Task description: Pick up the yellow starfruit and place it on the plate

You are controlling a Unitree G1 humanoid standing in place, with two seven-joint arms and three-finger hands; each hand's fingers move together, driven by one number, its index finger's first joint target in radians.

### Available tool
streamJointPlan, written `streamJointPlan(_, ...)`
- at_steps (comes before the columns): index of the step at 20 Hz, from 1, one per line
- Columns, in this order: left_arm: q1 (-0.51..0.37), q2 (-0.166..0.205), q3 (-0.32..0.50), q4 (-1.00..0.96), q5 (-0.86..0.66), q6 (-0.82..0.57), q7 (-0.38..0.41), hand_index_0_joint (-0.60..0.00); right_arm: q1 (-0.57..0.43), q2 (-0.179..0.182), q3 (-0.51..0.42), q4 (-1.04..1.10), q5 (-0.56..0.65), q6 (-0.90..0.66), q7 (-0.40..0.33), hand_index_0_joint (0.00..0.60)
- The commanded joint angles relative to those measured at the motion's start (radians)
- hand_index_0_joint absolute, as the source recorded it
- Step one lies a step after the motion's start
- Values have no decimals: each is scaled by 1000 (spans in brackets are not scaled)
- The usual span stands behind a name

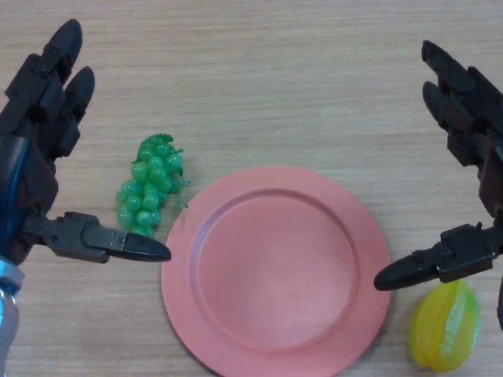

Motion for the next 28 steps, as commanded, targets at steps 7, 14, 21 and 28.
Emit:
streamJointPlan(7, -23, 40, 50, -14, -7, -127, -12, 0, -7, -27, -89, -109, -8, -68, -16, 0)
streamJointPlan(14, -55, 46, 21, 30, 5, -119, -13, 0, 107, -22, -116, -140, -216, -89, 89, 0)
streamJointPlan(21, -67, 38, -21, 44, 36, -121, -28, 0, 205, 5, -104, -35, -401, -244, 136, 0)
streamJointPlan(28, -65, 29, -35, 32, 53, -123, -26, 0, 273, 11, -87, 109, -592, -362, 110, 0)
